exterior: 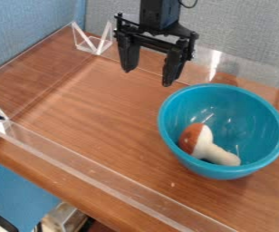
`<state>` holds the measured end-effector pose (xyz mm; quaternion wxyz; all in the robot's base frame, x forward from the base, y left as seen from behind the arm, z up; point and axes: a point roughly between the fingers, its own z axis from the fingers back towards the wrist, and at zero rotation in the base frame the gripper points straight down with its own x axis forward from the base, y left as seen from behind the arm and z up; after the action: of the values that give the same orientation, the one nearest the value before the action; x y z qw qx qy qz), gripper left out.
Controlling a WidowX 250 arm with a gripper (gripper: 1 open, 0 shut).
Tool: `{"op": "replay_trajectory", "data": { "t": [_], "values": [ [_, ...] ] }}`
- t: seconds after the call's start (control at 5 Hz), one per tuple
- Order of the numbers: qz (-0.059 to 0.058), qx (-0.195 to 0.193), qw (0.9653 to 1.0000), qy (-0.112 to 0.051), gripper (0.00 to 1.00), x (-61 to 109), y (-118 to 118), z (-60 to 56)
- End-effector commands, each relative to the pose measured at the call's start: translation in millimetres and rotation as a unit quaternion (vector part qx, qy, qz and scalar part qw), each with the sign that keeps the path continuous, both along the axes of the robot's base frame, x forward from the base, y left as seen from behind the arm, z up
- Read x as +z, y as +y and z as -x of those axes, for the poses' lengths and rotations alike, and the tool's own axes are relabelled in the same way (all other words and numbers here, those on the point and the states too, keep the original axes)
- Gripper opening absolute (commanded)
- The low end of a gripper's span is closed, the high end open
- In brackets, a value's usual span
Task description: Remove the mushroom from inside the blue bowl and put it on the table
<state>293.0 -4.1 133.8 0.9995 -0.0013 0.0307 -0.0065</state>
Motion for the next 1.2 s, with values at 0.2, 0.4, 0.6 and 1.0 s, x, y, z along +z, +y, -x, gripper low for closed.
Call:
{"op": "replay_trajectory", "data": {
  "t": [0.2, 0.4, 0.6, 1.0],
  "values": [
    [0.006, -0.012, 0.9999, 0.003, 1.0, -11.1, -11.8, 0.4],
    [0.007, -0.027, 0.9996, -0.001, 1.0, -14.5, -37.4, 3.2],
    [0.004, -0.044, 0.999, -0.009, 1.0, -18.8, -62.5, 0.5],
    [-0.008, -0.077, 0.9968, -0.021, 1.0, -37.8, -113.6, -13.3]
  ]
}}
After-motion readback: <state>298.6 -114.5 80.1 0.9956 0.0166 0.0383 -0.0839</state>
